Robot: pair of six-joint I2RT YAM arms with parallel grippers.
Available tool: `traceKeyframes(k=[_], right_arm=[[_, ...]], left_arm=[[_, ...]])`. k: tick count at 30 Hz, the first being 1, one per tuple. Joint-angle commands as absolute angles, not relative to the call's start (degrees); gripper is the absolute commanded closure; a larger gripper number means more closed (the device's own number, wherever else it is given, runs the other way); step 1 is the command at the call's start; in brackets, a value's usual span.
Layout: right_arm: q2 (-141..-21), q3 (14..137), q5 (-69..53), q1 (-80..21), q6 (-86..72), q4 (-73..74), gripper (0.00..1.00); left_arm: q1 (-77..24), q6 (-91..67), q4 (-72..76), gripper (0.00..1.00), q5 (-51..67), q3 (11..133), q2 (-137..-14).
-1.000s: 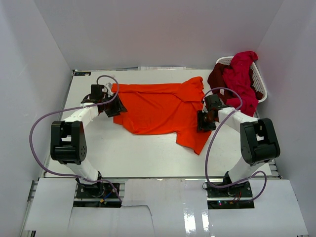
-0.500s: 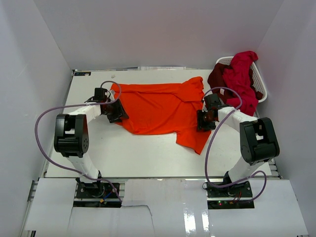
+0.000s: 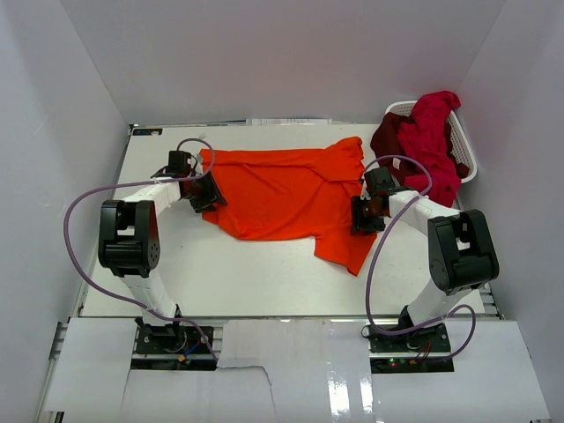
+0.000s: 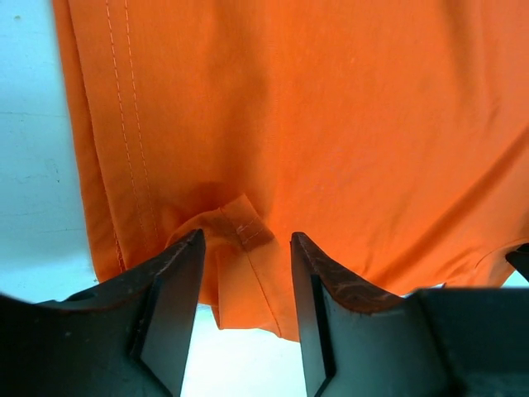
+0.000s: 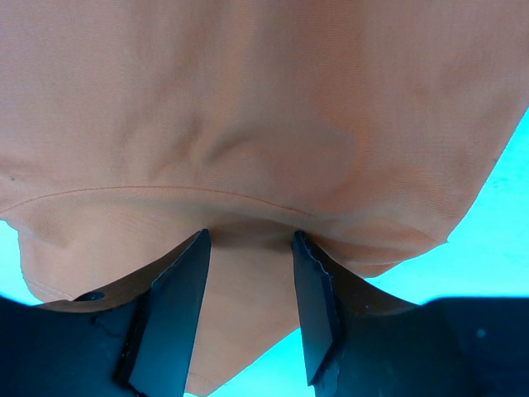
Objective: Fold and stack the t-shirts
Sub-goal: Flatten out the tshirt
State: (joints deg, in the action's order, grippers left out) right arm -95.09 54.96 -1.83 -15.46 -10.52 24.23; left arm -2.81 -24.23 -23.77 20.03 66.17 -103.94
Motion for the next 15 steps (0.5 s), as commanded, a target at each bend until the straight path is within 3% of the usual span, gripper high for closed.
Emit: traceKeyframes(k=[1, 9, 15], right_arm=[[-96.5, 53.0, -0.18, -15.56, -10.2, 23.56, 0.48], [-96.33, 52.73, -0.18, -15.47, -10.28, 23.38, 0.49], [-96.42, 52.73, -0.44, -15.47, -10.28, 23.38, 0.48]], left_arm=[[-2.9, -24.79, -23.9, 0.45, 19.51, 68.47, -102.48], [-2.99, -24.52, -24.34, 0.66, 19.6, 68.82, -103.62], [-3.25, -23.73, -25.93, 0.62, 19.25, 69.43, -103.98]])
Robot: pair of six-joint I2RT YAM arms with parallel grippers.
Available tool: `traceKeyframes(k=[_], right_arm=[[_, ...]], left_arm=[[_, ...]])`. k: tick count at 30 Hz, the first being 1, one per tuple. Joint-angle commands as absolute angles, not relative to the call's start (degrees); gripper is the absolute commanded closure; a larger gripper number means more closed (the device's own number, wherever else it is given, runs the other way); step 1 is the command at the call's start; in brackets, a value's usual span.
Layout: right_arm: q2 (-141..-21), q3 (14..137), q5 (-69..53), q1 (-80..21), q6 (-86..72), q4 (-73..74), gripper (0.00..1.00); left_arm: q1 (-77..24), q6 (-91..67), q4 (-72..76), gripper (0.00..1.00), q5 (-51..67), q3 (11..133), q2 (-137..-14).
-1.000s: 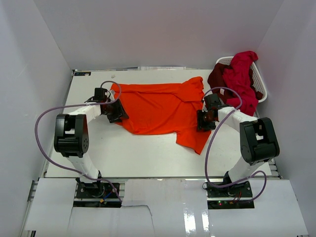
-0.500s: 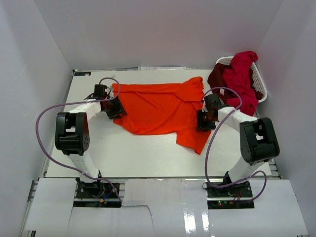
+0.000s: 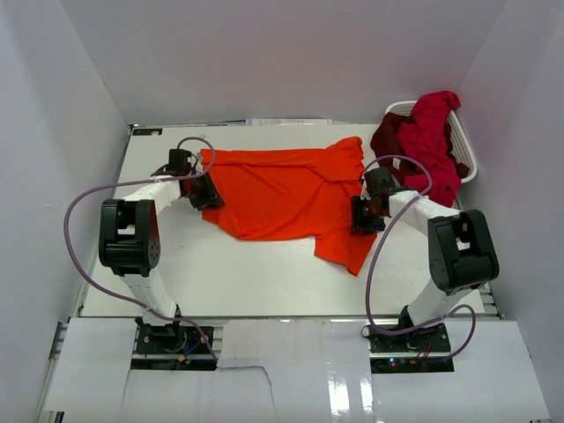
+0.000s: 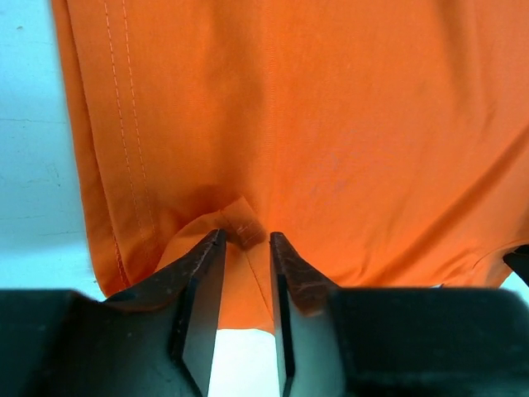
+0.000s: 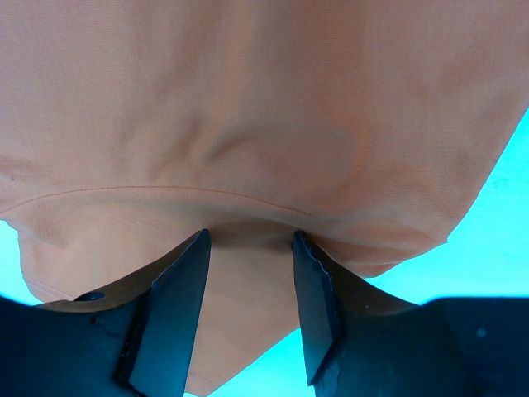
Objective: Fold and stack the t-shirts
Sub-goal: Flatten out the tshirt
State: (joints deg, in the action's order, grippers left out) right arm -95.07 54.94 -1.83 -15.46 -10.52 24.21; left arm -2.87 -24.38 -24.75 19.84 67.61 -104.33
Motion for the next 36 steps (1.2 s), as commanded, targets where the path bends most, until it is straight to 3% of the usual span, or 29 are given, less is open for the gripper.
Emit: traceKeyframes(k=[1, 5, 10, 14, 15, 21, 22, 30, 36], right_arm=[[-96.33, 52.73, -0.44, -15.47, -10.28, 23.38, 0.48], [-96.42, 52.56, -0.53, -15.47, -10.28, 23.2, 0.48], [-96.24, 52.3, -0.79, -15.56, -10.37, 23.03, 0.48], [-95.89, 52.21, -0.53, -15.47, -10.37, 23.03, 0.48], [-95.89, 52.21, -0.53, -15.47, -10.28, 23.03, 0.48], [-95.8, 52.12, -0.79, -15.56, -10.28, 23.03, 0.48], [-95.8, 52.03, -0.7, -15.47, -10.37, 23.03, 0.49], [-96.24, 51.86, -0.26, -15.47, -10.55, 23.11, 0.49], [-97.64, 51.94, -0.18, -15.47, -10.99, 23.55, 0.49]], left_arm=[[-3.34, -23.64, -26.1, 0.6, 18.99, 69.35, -103.89], [-3.69, -23.03, -27.51, 0.53, 16.79, 69.7, -103.62], [-3.96, -22.94, -28.65, 0.57, 15.21, 71.27, -105.64], [-4.22, -23.12, -28.65, 0.75, 14.68, 71.81, -106.26], [-4.31, -23.12, -28.57, 0.85, 14.59, 71.89, -106.35], [-4.48, -22.5, -29.44, 0.9, 14.85, 72.16, -106.7], [-4.66, -22.41, -29.53, 1.0, 14.94, 71.9, -106.53], [-4.66, -22.41, -31.2, 1.0, 11.87, 69.53, -101.17], [-4.66, -24.17, -33.48, 1.0, 7.74, 64.7, -90.01]])
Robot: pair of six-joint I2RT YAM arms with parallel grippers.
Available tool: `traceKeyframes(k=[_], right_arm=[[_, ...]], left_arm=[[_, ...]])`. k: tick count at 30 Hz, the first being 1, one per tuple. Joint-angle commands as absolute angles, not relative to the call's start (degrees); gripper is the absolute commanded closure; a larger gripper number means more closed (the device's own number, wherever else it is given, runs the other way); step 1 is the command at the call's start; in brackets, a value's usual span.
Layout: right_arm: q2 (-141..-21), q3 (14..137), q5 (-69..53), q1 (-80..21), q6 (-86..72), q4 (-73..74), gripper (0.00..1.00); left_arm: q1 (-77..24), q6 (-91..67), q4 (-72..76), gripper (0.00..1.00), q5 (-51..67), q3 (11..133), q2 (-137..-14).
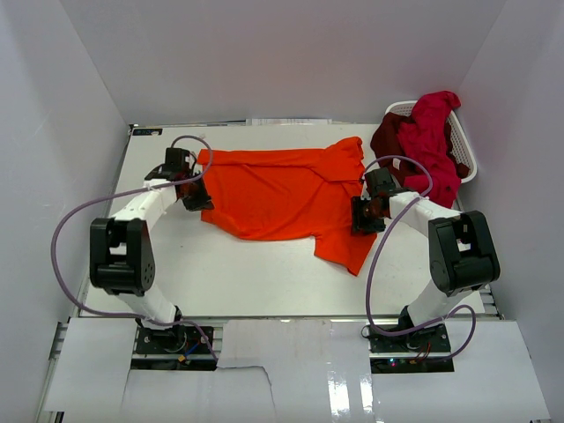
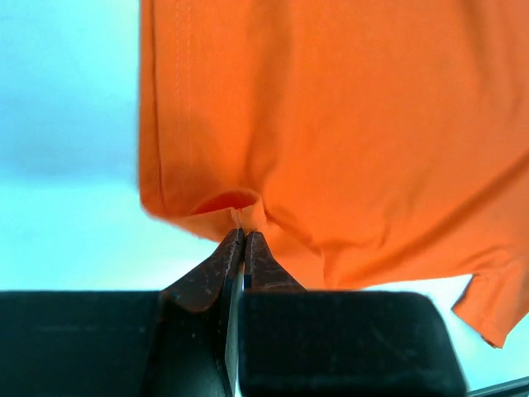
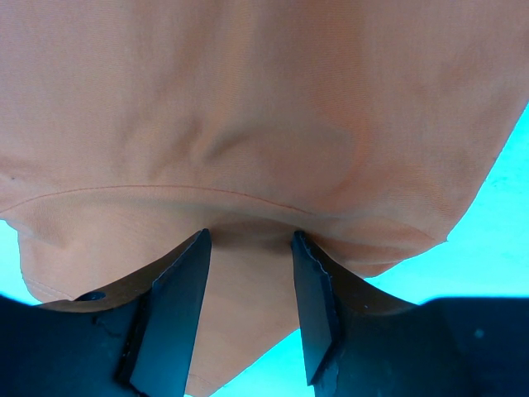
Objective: Fold and stack the t-shirts
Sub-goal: Flatten out the tshirt
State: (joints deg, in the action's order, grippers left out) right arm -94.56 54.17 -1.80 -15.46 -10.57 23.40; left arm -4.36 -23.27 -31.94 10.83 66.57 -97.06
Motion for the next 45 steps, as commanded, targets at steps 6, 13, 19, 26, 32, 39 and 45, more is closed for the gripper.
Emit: traceKeyframes(k=[6, 13, 19, 26, 32, 39, 45], right_arm=[[-99.4, 52.91, 1.56, -15.47, -11.16, 25.04, 0.49], [-100.55, 54.93, 6.22, -15.56, -12.48, 31.02, 0.51], [-100.28, 55.46, 11.59, -15.47, -14.5, 35.24, 0.5], [-99.4, 54.49, 12.66, -15.38, -14.94, 36.3, 0.49], [-99.67, 55.55, 11.87, -15.38, -13.98, 37.09, 0.48], [-100.02, 56.51, 11.08, -15.38, -13.8, 37.18, 0.48], [-100.28, 56.51, 10.81, -15.38, -13.54, 36.91, 0.48]], left_arm=[[-4.48, -27.42, -36.47, 1.0, 4.83, 60.39, -84.38], [-4.57, -32.86, -40.25, 1.0, 2.02, 56.52, -84.2], [-4.57, -41.11, -43.59, 1.0, 1.41, 53.0, -82.44], [-3.52, -47.19, -45.0, 1.0, -4.82, 50.71, -80.68], [-2.99, -48.95, -47.46, 1.0, -0.99, 51.15, -84.72], [-2.9, -57.54, -48.34, 0.81, 2.99, 47.03, -77.18], [-2.72, -66.96, -52.37, 0.73, 1.06, 44.3, -62.79]])
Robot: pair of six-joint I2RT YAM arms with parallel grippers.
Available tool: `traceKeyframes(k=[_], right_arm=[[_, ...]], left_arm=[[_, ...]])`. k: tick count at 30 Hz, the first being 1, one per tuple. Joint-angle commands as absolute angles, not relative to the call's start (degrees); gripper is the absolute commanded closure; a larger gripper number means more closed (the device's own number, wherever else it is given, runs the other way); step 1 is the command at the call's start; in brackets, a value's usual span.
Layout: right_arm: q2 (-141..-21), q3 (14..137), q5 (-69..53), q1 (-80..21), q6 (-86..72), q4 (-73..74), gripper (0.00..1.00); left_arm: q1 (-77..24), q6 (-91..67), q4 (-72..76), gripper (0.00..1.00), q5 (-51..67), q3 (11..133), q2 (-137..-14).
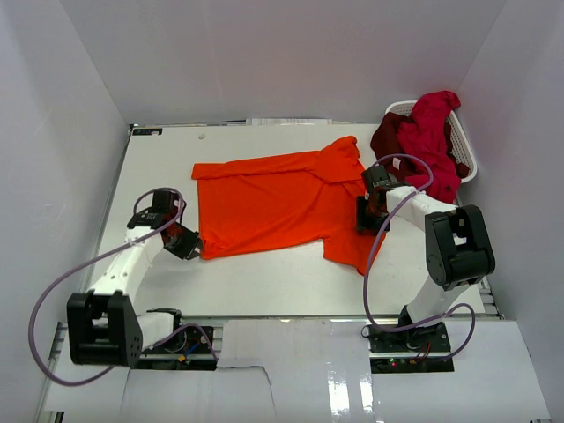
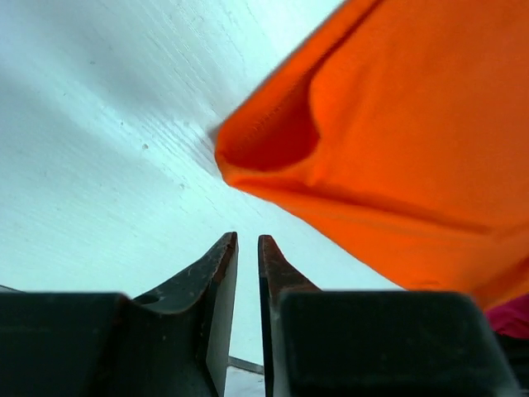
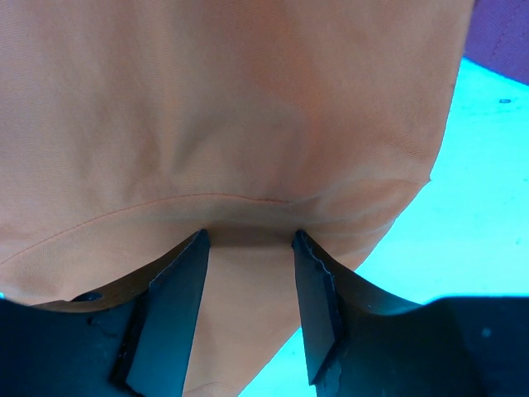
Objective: Fold and stack the t-shirts
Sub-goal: Flatten out the tshirt
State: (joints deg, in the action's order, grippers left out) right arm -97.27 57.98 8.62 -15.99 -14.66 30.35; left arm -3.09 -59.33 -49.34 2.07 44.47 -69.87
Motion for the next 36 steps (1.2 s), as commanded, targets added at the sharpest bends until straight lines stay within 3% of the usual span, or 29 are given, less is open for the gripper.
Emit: traceKeyframes(k=[1, 4, 6, 8, 15, 24, 31, 36], right_arm=[[-100.28, 56.43, 10.72, -15.38, -13.54, 36.83, 0.48], [-100.28, 56.25, 10.28, -15.38, -13.54, 36.56, 0.48], [-100.28, 55.99, 10.11, -15.38, -13.45, 36.3, 0.48], [-100.37, 55.81, 9.93, -15.38, -13.45, 36.04, 0.48], [-100.2, 55.81, 9.14, -15.38, -13.36, 35.68, 0.48], [-100.2, 56.07, 8.7, -15.38, -13.36, 35.68, 0.48], [-100.02, 56.07, 8.7, -15.38, -13.36, 35.77, 0.48], [-100.02, 56.16, 8.53, -15.38, -13.1, 35.86, 0.47]], left_arm=[[-2.72, -68.54, -53.69, 0.72, -1.47, 44.38, -61.28], [-2.64, -71.01, -55.01, 0.62, -3.42, 45.0, -56.88], [-2.64, -71.28, -54.76, 0.47, -5.7, 45.09, -55.99], [-2.55, -71.02, -53.45, 0.38, -6.07, 45.0, -56.77], [-2.64, -53.31, -41.93, 0.39, 6.14, 47.54, -65.56], [-2.64, -40.87, -39.2, 0.36, 3.34, 51.33, -66.34], [-2.64, -32.45, -36.57, 0.35, 9.57, 51.77, -72.86], [-2.64, -22.87, -36.38, 0.15, 9.76, 54.83, -73.39]])
